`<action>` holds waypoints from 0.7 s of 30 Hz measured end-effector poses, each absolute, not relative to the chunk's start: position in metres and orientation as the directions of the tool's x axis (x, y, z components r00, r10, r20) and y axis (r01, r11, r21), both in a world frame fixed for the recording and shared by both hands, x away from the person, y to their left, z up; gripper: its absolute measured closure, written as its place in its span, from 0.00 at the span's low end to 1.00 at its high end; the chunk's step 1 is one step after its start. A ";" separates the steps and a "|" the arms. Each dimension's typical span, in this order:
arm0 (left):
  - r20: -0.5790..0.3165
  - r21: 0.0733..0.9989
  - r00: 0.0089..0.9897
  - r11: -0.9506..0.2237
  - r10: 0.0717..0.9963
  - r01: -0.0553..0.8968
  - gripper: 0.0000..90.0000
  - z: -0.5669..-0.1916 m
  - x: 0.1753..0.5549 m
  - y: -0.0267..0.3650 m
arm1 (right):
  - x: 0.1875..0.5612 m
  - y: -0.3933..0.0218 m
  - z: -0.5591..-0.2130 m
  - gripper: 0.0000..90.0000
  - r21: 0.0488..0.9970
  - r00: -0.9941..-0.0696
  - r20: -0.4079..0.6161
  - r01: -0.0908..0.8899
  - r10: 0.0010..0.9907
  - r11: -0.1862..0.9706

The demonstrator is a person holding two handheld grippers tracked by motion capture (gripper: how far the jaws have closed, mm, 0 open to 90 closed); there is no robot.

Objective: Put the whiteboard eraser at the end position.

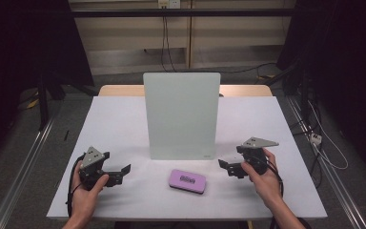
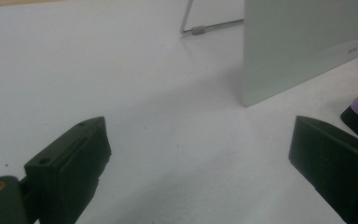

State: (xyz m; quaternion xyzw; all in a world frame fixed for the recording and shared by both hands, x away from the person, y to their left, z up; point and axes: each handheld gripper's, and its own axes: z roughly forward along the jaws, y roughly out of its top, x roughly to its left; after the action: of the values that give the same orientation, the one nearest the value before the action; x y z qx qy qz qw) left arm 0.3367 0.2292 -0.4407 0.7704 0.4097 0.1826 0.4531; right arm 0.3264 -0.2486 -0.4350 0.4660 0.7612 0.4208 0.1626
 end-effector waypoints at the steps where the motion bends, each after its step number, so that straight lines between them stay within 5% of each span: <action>1: -0.090 0.847 0.598 -0.254 0.797 0.466 0.05 -0.441 0.337 0.229 | 0.325 -0.252 -0.435 0.10 0.795 -0.508 0.151 0.572 0.848 0.201; 21: -0.088 0.847 0.593 -0.252 0.801 0.467 0.05 -0.442 0.336 0.226 | 0.303 -0.292 -0.450 0.10 0.812 -0.434 0.161 0.569 0.887 0.131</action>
State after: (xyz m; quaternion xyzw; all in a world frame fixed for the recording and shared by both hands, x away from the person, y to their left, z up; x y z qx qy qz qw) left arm 0.3362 0.2263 -0.4417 0.7695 0.4119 0.1846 0.4518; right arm 0.3025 -0.2923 -0.4503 0.4991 0.7290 0.4307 0.1844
